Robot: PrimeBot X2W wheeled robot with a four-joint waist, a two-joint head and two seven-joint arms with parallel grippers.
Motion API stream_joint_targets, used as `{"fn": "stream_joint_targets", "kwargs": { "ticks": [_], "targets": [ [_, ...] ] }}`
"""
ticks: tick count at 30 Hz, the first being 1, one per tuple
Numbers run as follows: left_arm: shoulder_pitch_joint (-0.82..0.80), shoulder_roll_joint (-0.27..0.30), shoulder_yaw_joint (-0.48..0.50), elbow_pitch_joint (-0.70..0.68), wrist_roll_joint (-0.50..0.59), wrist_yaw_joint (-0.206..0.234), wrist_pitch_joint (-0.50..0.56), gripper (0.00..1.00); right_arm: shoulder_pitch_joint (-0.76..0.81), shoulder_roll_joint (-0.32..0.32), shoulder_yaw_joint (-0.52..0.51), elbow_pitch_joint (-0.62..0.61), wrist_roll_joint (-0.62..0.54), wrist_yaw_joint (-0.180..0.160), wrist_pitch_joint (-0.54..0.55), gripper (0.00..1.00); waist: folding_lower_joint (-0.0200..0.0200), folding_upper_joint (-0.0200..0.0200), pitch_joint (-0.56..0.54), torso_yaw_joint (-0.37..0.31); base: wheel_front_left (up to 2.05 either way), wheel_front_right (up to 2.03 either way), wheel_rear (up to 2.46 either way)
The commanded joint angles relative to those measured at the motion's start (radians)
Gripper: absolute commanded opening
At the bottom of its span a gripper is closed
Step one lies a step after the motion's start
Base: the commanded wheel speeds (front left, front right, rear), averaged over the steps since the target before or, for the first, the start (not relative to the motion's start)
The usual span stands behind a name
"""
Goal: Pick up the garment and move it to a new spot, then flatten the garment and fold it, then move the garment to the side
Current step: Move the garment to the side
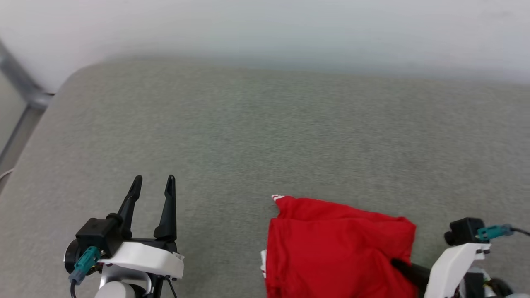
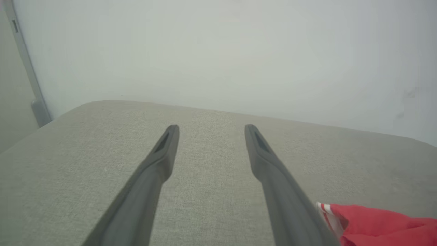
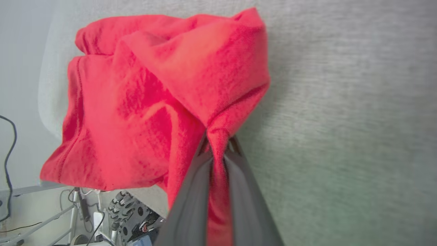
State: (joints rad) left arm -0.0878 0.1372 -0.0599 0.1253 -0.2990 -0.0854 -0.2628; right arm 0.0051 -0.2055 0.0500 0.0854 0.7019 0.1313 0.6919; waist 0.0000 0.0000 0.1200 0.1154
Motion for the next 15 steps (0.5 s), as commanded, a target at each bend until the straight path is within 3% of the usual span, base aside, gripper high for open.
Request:
{"fn": "stream_joint_targets", "kwargs": {
  "ticks": [1,9,15],
  "targets": [
    [0.008,-0.007,-0.002,-0.007,0.007,-0.003,-0.002,1.0,0.01,-0.014,-0.006,-0.014,-0.011,-0.001,0.009,0.0,0.0,0.0,-0.006,-0.048,0.0,0.0,0.0],
    [0.002,-0.002,-0.001,-0.071,0.029,-0.012,-0.002,1.0,-0.05,-0.096,-0.026,-0.123,-0.118,-0.001,0.067,0.0,0.0,0.0,0.05,-0.247,0.0,0.0,0.0],
    [-0.031,0.021,-0.006,-0.124,0.047,-0.019,-0.002,1.0,-0.14,-0.086,-0.034,-0.113,-0.169,-0.001,0.035,0.0,0.0,0.0,0.122,-0.373,0.0,0.0,0.0]
  ]
}}
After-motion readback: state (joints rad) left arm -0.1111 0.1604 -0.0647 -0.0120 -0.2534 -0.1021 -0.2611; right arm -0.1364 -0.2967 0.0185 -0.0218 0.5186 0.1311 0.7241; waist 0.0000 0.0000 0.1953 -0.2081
